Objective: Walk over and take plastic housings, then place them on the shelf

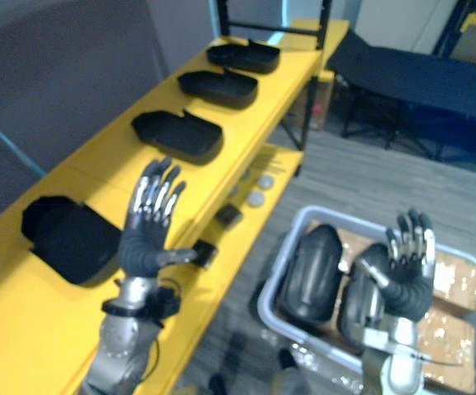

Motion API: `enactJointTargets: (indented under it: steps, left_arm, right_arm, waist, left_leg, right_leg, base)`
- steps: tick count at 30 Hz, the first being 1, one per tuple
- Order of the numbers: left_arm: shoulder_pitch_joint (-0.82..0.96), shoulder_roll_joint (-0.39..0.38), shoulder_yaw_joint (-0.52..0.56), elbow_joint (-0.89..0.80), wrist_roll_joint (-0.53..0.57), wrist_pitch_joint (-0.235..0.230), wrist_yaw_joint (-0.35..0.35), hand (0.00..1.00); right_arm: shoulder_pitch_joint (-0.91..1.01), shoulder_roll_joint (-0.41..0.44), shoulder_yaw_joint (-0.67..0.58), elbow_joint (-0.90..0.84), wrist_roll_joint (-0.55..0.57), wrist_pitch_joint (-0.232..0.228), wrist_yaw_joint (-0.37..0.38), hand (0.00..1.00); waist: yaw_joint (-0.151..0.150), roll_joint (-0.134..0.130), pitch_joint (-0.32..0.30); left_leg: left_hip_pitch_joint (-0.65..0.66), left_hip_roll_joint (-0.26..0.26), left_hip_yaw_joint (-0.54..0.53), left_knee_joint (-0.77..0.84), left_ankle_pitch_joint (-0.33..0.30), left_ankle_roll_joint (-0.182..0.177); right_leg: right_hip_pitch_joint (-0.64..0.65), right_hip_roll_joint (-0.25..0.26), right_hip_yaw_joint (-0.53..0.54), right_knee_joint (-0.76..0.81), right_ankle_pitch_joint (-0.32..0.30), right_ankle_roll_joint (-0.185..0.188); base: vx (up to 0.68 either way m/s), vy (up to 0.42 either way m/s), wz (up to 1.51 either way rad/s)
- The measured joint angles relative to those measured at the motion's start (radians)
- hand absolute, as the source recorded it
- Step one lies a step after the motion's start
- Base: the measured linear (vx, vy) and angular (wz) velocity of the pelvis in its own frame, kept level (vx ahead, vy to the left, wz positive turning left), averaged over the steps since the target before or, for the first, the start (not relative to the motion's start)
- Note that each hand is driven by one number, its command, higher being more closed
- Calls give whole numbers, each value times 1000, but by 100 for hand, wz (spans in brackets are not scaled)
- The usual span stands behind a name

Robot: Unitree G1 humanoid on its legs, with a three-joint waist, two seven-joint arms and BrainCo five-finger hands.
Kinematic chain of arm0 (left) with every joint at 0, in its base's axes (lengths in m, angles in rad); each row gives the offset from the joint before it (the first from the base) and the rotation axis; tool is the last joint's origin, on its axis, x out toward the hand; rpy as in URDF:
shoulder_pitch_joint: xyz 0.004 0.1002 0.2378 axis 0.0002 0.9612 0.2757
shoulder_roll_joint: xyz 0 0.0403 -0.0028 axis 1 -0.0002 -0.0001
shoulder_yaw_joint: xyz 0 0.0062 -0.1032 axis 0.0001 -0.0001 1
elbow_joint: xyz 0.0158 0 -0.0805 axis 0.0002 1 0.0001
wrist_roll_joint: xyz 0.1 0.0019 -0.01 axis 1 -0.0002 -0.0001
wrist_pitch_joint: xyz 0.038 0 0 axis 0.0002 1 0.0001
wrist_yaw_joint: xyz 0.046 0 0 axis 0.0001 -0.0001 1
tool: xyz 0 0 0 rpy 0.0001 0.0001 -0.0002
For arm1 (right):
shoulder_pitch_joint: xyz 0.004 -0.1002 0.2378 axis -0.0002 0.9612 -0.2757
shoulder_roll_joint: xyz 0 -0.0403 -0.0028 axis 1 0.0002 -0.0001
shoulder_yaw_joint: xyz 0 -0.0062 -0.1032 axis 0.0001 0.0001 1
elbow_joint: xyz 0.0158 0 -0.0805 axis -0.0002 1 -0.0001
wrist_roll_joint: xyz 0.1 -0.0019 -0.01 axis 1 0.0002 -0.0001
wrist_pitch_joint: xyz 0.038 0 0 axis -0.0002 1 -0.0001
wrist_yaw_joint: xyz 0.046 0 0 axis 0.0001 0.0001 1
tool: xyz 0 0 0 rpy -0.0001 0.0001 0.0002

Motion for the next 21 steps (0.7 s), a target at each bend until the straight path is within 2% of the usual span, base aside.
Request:
enactJointTargets:
  steps: [4,6,8,10,12,13,14,15,16,17,18,19,20,21]
  left_arm:
    - [-25,0,10,0,16,-34,42,0]
    - [-48,1,2,0,18,-54,59,0]
    - [-81,1,-23,0,46,-79,81,0]
    - [-75,-2,-51,-13,45,-83,77,0]
    - [-61,-2,-60,-20,44,-82,71,0]
    - [-50,-3,-58,-21,53,-76,78,0]
    - [-45,-7,-58,-19,56,-73,82,0]
    - [-38,-7,-48,-19,57,-70,88,0]
    - [-31,-6,-39,-19,57,-67,90,0]
    - [-27,-6,-25,-18,57,-60,96,0]
    - [-32,-5,0,-18,74,-52,97,0]
    - [-35,-5,15,-19,93,-42,97,0]
    - [-42,-5,47,-18,124,-16,96,0]
    - [-47,-4,71,-18,130,6,90,0]
  right_arm:
    - [-40,-2,22,8,19,0,-1,0]
    - [-59,-3,27,16,17,0,-28,0]
    - [-65,-1,60,17,8,2,-101,0]
    - [-17,34,66,16,-2,12,-143,0]
    - [42,63,59,16,4,2,-127,0]
    - [88,88,57,5,24,-25,-67,0]
    - [105,95,57,0,31,-45,-41,0]
    - [109,96,62,-3,37,-79,-17,0]
    - [103,96,61,-5,44,-104,4,0]
    - [68,93,58,-7,106,-158,74,0]
    - [-13,87,54,12,116,-193,86,0]
    - [-77,83,57,40,116,-207,80,0]
    - [-220,67,75,134,133,-222,70,0]
    - [-357,49,99,246,120,-223,21,0]
  waist:
    - [7,-9,65]
    - [10,-13,85]
    - [10,-22,107]
    - [11,-30,122]
    - [12,-35,126]
    - [12,-40,140]
    - [11,-43,142]
    - [15,-53,144]
    - [20,-57,142]
    - [33,-59,142]
    - [46,-62,140]
    - [57,-66,138]
    - [88,-72,130]
    - [124,-73,117]
  left_leg:
    - [-56,-6,-1,38,-3,8]
    - [-71,-12,-7,52,-2,9]
    - [-77,-26,-15,93,-17,17]
    - [-72,-15,-33,163,-53,23]
    - [-57,11,-12,189,-100,23]
    - [-46,57,39,203,-112,36]
    - [-39,71,57,204,-112,37]
    - [-28,91,90,203,-111,37]
    - [-22,101,106,203,-111,37]
    - [-9,117,136,202,-109,34]
    - [-3,129,152,200,-102,25]
    - [-1,137,164,195,-94,23]
    - [5,154,192,175,-73,13]
    - [2,170,211,147,-43,-7]
  right_leg:
    - [-76,-8,-54,83,-12,4]
    - [-106,-11,-65,138,-33,10]
    - [-143,-8,-68,248,-86,20]
    - [-146,21,-48,294,-91,27]
    - [-151,50,-27,311,-84,36]
    - [-138,55,-37,284,-72,28]
    - [-143,48,-61,289,-75,11]
    - [-167,35,-111,372,-97,-21]
    - [-178,20,-142,431,-118,-34]
    - [-176,-15,-185,529,-155,-32]
    - [-153,-60,-225,576,-190,-35]
    - [-133,-87,-244,582,-205,-38]
    - [-95,-147,-293,569,-225,-52]
    - [-62,-214,-346,527,-228,-59]
  base:
    - [-67,60,0]
    - [-42,31,13]
    - [-33,18,11]
    - [-46,34,-50]
    - [-89,86,-103]
    - [-141,98,-107]
    - [-147,95,-108]
    - [-93,101,-74]
    - [-78,73,-88]
    - [-78,-18,-76]
    - [-93,-95,-67]
    - [-95,-139,-64]
    - [-144,-267,-71]
    - [-128,-269,-71]
